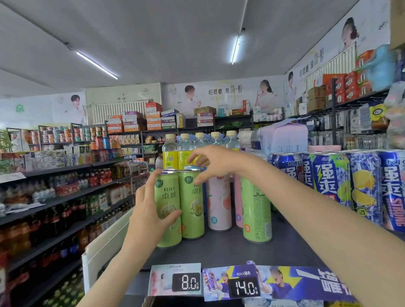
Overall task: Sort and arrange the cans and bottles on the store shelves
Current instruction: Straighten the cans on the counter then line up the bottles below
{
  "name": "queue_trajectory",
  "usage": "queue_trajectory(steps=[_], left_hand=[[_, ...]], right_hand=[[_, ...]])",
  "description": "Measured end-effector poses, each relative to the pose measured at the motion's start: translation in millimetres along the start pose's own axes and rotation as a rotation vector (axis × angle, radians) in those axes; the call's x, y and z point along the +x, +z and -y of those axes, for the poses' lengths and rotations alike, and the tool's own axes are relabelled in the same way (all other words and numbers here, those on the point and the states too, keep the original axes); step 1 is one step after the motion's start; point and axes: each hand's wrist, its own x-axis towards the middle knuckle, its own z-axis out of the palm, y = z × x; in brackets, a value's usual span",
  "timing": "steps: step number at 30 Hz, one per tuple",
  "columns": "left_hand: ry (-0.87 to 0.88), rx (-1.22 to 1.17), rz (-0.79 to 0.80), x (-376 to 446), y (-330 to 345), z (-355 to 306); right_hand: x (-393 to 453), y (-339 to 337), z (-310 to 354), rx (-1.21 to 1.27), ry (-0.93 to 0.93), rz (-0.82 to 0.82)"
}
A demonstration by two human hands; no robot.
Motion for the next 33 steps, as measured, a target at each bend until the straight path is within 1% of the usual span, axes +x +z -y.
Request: queue_trajectory(steps=[2, 5, 7, 13, 16, 21, 26, 28, 30, 33], left_hand=[[-0.003, -0.001, 0.000, -1.0, 0.9, 0.7], [-0.008, 0.003, 0.010, -0.4, 0.8, 1.6], [-0.016, 0.005, 0.021, 0.0, -0.4, 1.0], [-0.047, 0.063, 0.071, -2.9, -7.9, 0.2], [-0.070, 0.069, 0.082, -1.6, -8.1, 0.5], [-0.090, 0.051, 0.089, -0.7, -6.0, -3.3], [-0.100, 0.015, 0.036, -3.3, -15.7, -3.5], [-0.124, 0.061, 0.010, -3.3, -24.1, 0.9], [-0.143, 0.115, 0.004, -2.0, -31.9, 7.5], [-0.150, 0.142, 0.014, -1.9, -36.5, 12.6]], right_hand=[[5.1, 7.3, 2.3, 0.000, -0.003, 0.002], [9.3, 22.1, 2.1, -0.021, 0.004, -0.082], [8.6, 27.1, 3.0, 0.011, 0.011, -0.130], [-20.9, 6.6, 5.0, -0.016, 0.002, -0.180], [-40.4, -7.1, -1.3, -0.080, -0.004, -0.161], [-53.7, -8.8, -17.3, -0.195, 0.048, -0.177], [-52.6, -14.5, -9.8, -0.425, 0.029, -0.190], [-43.8, -12.2, -1.9, -0.420, -0.020, -0.227], [-30.0, -3.8, 7.8, -0.345, -0.078, -0.226], [-6.1, 15.2, 20.7, -0.225, -0.126, -0.111]])
